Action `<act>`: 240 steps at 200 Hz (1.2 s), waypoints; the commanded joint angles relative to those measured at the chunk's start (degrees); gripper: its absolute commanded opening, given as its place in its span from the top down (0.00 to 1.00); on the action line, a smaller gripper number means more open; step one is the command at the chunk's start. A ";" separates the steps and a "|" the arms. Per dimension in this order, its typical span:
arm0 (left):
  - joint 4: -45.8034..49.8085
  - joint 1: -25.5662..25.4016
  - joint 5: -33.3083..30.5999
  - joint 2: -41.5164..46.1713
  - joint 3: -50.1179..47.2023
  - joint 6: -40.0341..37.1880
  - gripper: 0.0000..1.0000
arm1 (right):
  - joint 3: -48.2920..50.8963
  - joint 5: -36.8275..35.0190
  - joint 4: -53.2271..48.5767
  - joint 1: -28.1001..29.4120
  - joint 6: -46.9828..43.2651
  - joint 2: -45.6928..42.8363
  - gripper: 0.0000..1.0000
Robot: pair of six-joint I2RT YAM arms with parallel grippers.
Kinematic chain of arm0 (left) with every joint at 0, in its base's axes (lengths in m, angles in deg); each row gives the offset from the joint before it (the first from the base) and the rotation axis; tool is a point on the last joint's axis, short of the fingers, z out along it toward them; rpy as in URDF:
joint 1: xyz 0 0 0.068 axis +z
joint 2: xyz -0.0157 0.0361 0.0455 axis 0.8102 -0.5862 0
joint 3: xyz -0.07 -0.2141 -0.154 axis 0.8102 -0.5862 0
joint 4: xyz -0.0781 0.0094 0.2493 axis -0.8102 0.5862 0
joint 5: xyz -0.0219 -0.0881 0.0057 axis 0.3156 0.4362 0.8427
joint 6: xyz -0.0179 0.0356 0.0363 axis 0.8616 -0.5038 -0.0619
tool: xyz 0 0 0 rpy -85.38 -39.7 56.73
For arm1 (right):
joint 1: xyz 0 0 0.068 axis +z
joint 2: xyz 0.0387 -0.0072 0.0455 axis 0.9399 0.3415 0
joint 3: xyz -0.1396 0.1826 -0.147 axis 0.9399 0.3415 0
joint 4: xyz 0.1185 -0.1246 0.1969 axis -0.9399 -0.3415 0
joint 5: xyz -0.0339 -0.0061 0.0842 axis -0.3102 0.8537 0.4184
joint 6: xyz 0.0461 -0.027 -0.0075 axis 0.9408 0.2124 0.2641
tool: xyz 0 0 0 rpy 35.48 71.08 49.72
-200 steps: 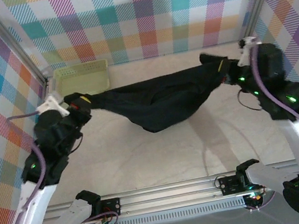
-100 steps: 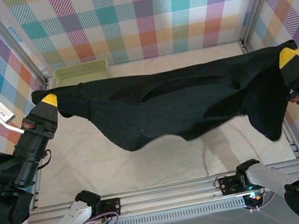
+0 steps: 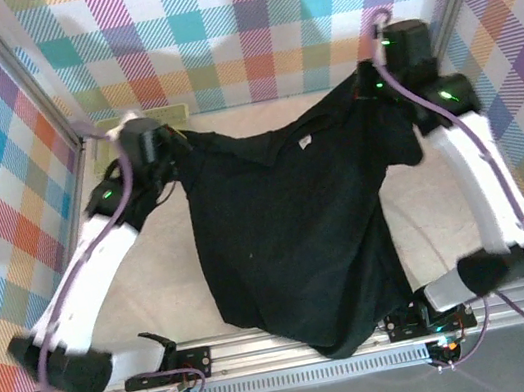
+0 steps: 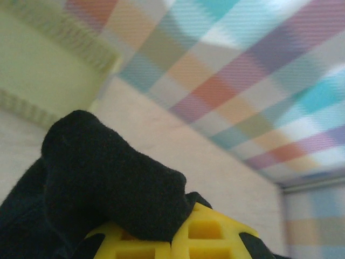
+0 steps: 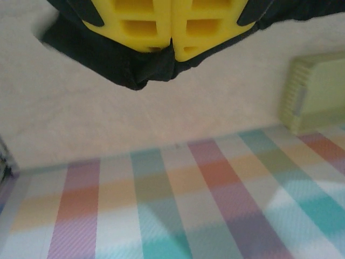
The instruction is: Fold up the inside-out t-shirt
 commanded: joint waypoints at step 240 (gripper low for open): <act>-2.29 -3.28 16.49 -43.72 18.31 -10.10 0.37 | 9.77 26.30 8.84 -8.74 8.32 30.83 0.23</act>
